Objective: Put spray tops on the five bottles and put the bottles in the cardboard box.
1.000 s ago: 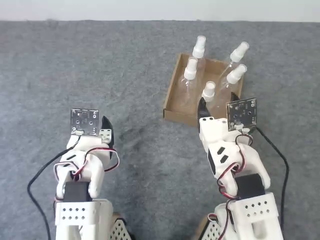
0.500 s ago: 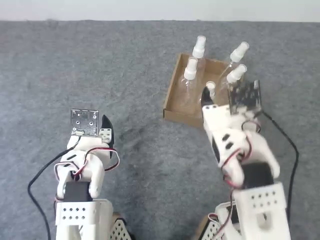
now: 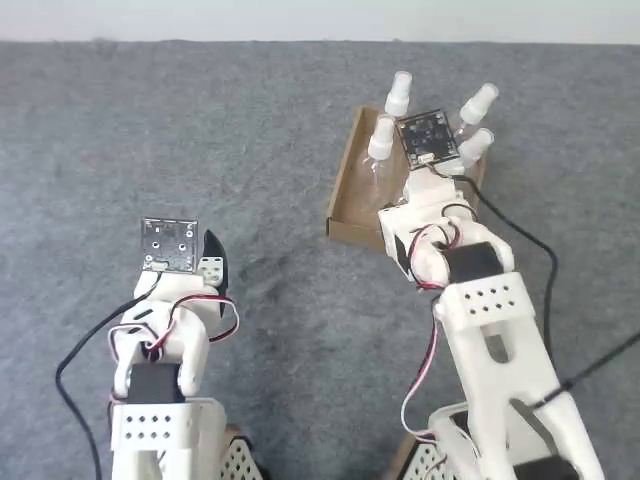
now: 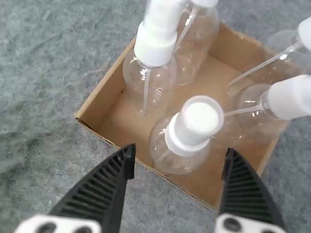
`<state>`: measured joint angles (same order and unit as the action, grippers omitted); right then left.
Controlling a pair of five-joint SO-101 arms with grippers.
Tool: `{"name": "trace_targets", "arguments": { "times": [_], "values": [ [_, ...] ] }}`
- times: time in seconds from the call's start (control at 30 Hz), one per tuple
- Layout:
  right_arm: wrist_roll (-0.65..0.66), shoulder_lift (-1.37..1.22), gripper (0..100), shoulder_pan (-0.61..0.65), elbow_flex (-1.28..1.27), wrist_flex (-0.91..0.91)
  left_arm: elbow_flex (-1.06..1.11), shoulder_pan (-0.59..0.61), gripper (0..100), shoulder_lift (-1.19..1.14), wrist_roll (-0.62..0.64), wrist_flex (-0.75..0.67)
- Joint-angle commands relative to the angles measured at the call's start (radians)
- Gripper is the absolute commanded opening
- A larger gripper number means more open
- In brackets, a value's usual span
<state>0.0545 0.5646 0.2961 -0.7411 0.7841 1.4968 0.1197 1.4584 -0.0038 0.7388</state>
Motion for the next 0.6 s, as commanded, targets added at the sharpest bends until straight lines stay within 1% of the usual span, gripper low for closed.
{"name": "trace_targets", "arguments": {
  "times": [0.0, 0.13, 0.57],
  "values": [
    [0.012, -0.012, 23.8, -0.002, 0.068, -0.068, -0.007, -0.002, 6, 0.017, -0.005, -0.031],
    [0.012, -0.039, 23.6, 0.001, 0.068, -0.102, -0.007, -0.002, 6, 0.017, -0.005, -0.031],
    [0.012, -0.004, 23.6, 0.002, 0.069, -0.101, -0.007, -0.002, 6, 0.017, -0.005, -0.032]
  ]
}}
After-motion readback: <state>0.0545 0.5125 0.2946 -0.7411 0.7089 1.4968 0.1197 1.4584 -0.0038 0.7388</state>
